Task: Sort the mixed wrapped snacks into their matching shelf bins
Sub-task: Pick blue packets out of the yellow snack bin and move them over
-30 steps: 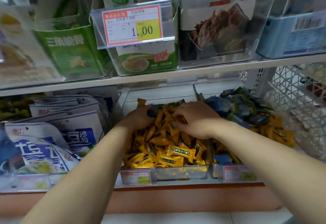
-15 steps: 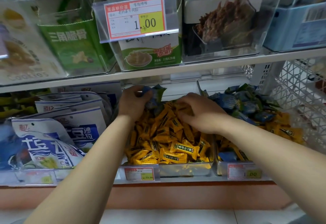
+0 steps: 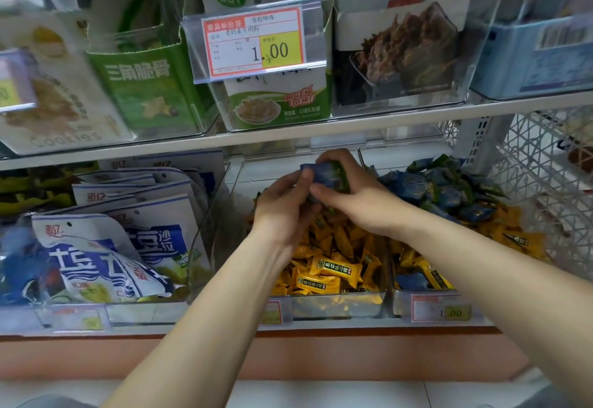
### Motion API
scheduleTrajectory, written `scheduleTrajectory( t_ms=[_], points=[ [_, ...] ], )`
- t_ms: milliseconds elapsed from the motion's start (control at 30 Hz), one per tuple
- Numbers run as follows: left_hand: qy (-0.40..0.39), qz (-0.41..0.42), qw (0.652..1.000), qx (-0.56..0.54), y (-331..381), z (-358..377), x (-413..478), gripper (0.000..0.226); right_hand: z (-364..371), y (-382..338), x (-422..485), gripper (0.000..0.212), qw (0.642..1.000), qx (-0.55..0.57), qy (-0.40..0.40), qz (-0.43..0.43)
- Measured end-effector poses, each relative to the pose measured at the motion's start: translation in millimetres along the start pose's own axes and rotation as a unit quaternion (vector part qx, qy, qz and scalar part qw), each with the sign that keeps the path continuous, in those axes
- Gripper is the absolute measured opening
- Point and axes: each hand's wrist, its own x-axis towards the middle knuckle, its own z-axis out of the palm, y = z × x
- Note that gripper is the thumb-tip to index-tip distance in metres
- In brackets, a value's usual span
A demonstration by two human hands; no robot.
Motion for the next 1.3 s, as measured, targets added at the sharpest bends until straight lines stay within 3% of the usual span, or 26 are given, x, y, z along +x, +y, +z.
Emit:
scheduleTrajectory(
  t_ms=[100, 167, 233, 333, 400, 500, 567, 667, 733, 800, 867, 933, 1033, 1167, 1233, 1300],
  points=[
    [-0.049, -0.003, 0.999, -0.011, -1.1, -1.4, -4.1, 0.019, -7.8, -3.1, -4.3, 0.029, 0.995, 0.097, 0.018, 0.018],
    [-0.091, 0.000, 0.995, 0.033, -2.0, -6.6, -6.9, 0.027, -17.2, -2.4, -7.0, 0.028, 0.996, 0.072, 0.043, 0.011],
    [-0.103, 0.020, 0.980, 0.167, -1.8, -14.2, -6.5, 0.027, -28.7, 1.3, -10.6, 0.028, 0.998, -0.024, 0.056, -0.003],
    [-0.005, 0.099, 0.923, 0.371, 5.4, -29.5, 11.0, 0.020, -52.4, 6.1, -22.0, 0.035, 0.983, -0.137, 0.117, -0.037],
    [0.048, 0.113, 0.890, 0.439, 10.8, -41.1, 32.8, 0.016, -70.9, 11.1, -29.4, 0.036, 0.945, -0.262, 0.187, -0.060],
    [0.059, 0.115, 0.815, 0.565, 8.9, -53.1, 70.3, 0.025, -95.6, 25.6, -35.9, 0.035, 0.864, -0.441, 0.238, -0.043],
    [0.059, 0.119, 0.779, 0.612, 3.8, -55.7, 92.8, 0.035, -103.5, 34.3, -37.8, 0.034, 0.837, -0.506, 0.207, 0.020],
    [0.027, 0.069, 0.737, 0.672, -4.2, -58.5, 119.4, 0.051, -108.7, 40.6, -37.3, 0.041, 0.798, -0.558, 0.111, 0.196],
    [-0.012, 0.040, 0.708, 0.705, -8.2, -62.4, 128.7, 0.053, -107.9, 38.1, -35.9, 0.050, 0.777, -0.570, 0.100, 0.248],
    [-0.040, 0.040, 0.675, 0.735, -10.5, -65.6, 134.6, 0.044, -102.3, 27.9, -30.5, 0.055, 0.788, -0.564, 0.130, 0.212],
    [-0.060, 0.035, 0.677, 0.733, -11.1, -64.8, 140.4, 0.036, -89.4, 16.8, -22.1, 0.049, 0.834, -0.520, 0.138, 0.123],
    [-0.090, 0.019, 0.690, 0.718, -10.2, -59.2, 144.5, 0.036, -68.3, 6.6, -12.9, 0.040, 0.874, -0.474, 0.097, 0.029],
    [-0.111, 0.043, 0.670, 0.733, -10.0, -56.2, 150.3, 0.030, -34.9, 8.4, -3.5, 0.041, 0.898, -0.438, 0.006, -0.040],
    [-0.103, 0.064, 0.666, 0.736, -10.4, -63.2, 155.9, 0.020, -14.8, 23.2, 7.0, 0.066, 0.882, -0.455, -0.117, -0.031],
    [-0.117, 0.056, 0.667, 0.734, -10.9, -65.3, 156.3, 0.020, -11.2, 27.4, 11.9, 0.069, 0.850, -0.495, -0.179, -0.023],
    [-0.122, 0.060, 0.643, 0.753, -11.7, -66.4, 158.2, 0.022, -9.8, 29.3, 14.9, 0.069, 0.812, -0.540, -0.217, -0.032]
  ],
)
